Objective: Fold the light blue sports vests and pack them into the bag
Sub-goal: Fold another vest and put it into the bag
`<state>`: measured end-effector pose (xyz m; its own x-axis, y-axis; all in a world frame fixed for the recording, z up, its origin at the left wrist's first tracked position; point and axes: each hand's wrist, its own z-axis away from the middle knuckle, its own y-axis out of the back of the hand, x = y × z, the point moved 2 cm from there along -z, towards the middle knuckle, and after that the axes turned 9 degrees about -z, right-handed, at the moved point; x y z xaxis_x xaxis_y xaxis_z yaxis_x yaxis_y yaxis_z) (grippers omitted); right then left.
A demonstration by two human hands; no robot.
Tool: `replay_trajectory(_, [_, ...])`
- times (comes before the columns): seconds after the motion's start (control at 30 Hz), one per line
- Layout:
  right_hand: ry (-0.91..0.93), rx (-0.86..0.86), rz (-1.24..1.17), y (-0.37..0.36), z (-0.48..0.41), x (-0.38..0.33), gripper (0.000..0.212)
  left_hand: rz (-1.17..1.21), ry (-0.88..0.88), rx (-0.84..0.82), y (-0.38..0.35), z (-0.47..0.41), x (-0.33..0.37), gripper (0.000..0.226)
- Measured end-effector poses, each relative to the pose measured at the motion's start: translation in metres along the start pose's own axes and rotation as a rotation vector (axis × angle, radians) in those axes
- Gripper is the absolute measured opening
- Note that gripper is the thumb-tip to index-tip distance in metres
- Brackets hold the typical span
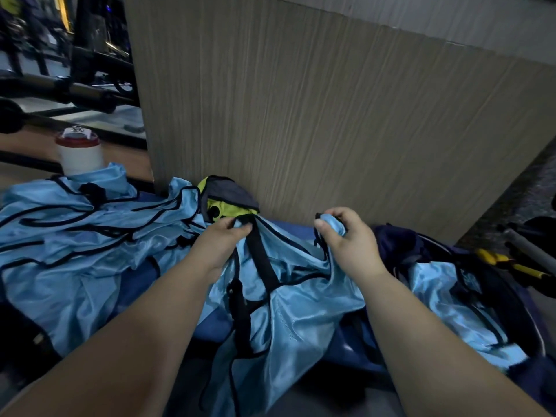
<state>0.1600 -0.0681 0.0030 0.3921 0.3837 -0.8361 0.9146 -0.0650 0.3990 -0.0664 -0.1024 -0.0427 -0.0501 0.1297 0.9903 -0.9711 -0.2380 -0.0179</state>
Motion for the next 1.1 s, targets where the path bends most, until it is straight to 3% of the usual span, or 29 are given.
replay_trajectory(0.13, [-0.028,-0.024,-0.028,-0.008,-0.004,-0.009,0.023,-0.167,-0.172,0.021,-0.006,0.006,0.010,0.056])
replay_trajectory(0.27, [-0.218,-0.166,-0.283,-0.032,0.007,-0.021,0.038,-0.188,-0.313,-0.279,-0.031,0.026,0.016,0.071])
replay_trajectory(0.37, [-0.335,-0.238,-0.410,-0.051,0.021,-0.022,0.076,-0.152,-0.233,-0.265,-0.046,0.028,0.005,0.060])
replay_trajectory(0.43, [-0.347,-0.247,-0.427,-0.058,0.027,-0.021,0.084,-0.176,-0.204,-0.178,-0.047,0.025,0.000,0.049])
replay_trajectory(0.6, [-0.306,-0.390,-0.369,-0.056,0.036,-0.014,0.044,-0.245,-0.237,-0.225,-0.031,0.018,-0.001,0.018])
replay_trajectory(0.67, [-0.310,-0.436,-0.335,-0.055,0.037,-0.007,0.042,-0.280,-0.230,-0.190,-0.022,0.016,-0.001,0.015])
replay_trajectory(0.8, [-0.268,-0.548,-0.133,-0.056,0.038,0.010,0.035,-0.224,-0.177,-0.002,0.000,0.007,0.000,0.013])
replay_trajectory(0.93, [-0.299,-0.522,0.022,-0.052,0.035,0.028,0.015,0.056,-0.140,0.096,0.015,0.002,0.007,0.015])
replay_trajectory(1.1, [-0.187,-0.538,0.337,-0.038,0.032,0.040,0.012,0.136,-0.176,0.309,0.035,-0.004,0.008,0.018])
